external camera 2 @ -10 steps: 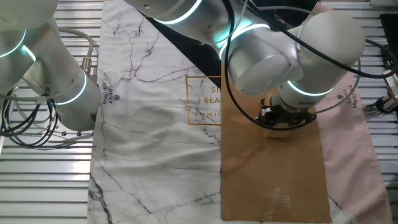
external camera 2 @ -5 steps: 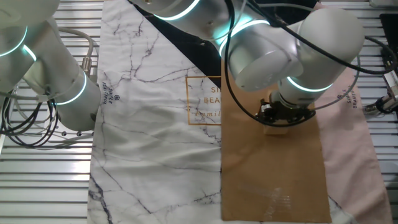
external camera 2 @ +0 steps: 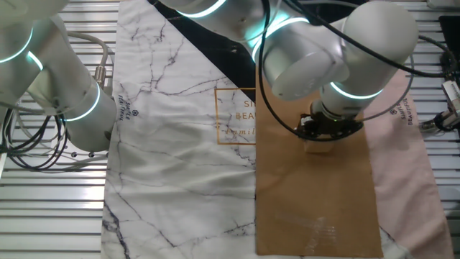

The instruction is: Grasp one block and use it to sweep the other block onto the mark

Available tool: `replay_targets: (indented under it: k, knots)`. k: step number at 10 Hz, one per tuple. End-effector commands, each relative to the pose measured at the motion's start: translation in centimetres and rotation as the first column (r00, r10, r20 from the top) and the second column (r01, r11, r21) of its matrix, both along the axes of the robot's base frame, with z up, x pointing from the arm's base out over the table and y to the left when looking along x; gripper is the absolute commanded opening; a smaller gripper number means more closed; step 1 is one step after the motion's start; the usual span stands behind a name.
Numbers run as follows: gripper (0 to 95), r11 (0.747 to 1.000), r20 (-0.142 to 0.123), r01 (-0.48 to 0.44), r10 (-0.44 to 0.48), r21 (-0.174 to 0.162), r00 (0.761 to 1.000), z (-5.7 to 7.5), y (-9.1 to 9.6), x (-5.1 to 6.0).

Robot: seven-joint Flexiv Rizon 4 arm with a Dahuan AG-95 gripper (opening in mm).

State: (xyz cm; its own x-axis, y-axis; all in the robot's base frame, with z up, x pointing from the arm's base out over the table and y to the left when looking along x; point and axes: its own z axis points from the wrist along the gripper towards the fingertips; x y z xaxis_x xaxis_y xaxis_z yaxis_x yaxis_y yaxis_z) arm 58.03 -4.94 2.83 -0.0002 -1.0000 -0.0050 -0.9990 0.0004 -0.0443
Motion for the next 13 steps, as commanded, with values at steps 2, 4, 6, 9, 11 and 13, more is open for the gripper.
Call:
replay_targets:
  k: [2,4,6,9,11,13]
  knots:
    - [0.0,1.0,-0.001,0.002,-0.002,0.009,1.0,-0.1,-0.4,-0.2]
    - [0.0,1.0,-0.002,0.004,-0.004,0.006,1.0,0.4,-1.1,-0.2]
    - [0.0,1.0,-0.003,0.001,-0.001,0.019,1.0,0.2,-2.0,0.3]
    - [0.0,1.0,-0.009,0.005,-0.005,0.024,1.0,0.9,-2.2,2.2]
    - [0.0,1.0,-0.015,0.001,-0.001,0.027,1.0,1.6,-2.2,4.1]
    - [0.0,0.999,-0.02,-0.002,0.003,0.036,1.0,2.0,-2.7,5.3]
